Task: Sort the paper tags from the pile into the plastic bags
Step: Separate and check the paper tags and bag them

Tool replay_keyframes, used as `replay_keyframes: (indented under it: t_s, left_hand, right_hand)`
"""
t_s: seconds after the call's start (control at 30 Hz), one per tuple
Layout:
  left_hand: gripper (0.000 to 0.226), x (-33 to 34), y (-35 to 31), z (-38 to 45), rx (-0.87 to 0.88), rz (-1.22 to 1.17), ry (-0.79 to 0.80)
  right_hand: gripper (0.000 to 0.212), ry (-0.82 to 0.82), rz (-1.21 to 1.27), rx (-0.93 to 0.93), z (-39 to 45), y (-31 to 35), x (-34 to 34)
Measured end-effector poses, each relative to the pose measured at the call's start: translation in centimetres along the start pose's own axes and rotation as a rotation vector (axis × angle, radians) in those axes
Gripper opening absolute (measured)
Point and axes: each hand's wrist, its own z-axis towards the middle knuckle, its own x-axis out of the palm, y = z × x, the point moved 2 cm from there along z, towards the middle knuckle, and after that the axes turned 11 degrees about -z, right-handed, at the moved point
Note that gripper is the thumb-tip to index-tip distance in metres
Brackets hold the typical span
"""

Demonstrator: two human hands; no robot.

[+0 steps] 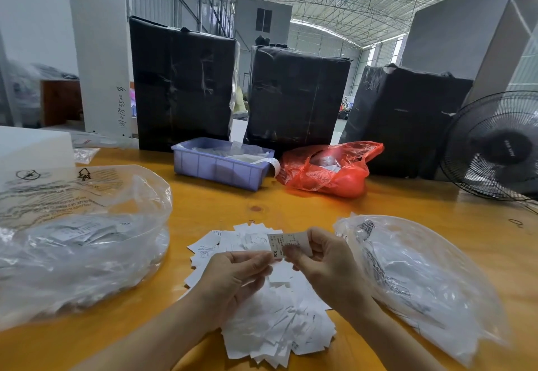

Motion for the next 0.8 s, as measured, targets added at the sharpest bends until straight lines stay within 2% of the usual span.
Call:
replay_keyframes:
  t_s: [0.27, 0.5, 0.67, 0.8]
  left_hand:
    - [0.024, 0.23, 0.14, -0.13, -0.048, -0.015, 0.041]
    - [0.026, 0.26, 0.04, -0.11, -0.06, -0.055, -0.007]
    - [0.027, 0.36, -0.09, -0.27, -0.064, -0.08, -0.034]
    - [0.025, 0.27, -0.08, -0.37, -0.065, -0.049, -0.027]
  right_hand:
    - [0.011, -0.049, -0.086, -0.051, -0.16, 0.35, -0.12]
    - [0.012, -0.054, -0.133, -0.108, -0.31, 0.46, -0.13]
    - [0.015, -0.004, -0.127, -0.127, -0.31, 0.42, 0.12]
    - [0.019, 0.077, -0.018, -0.021, -0.05, 0.14, 0.22]
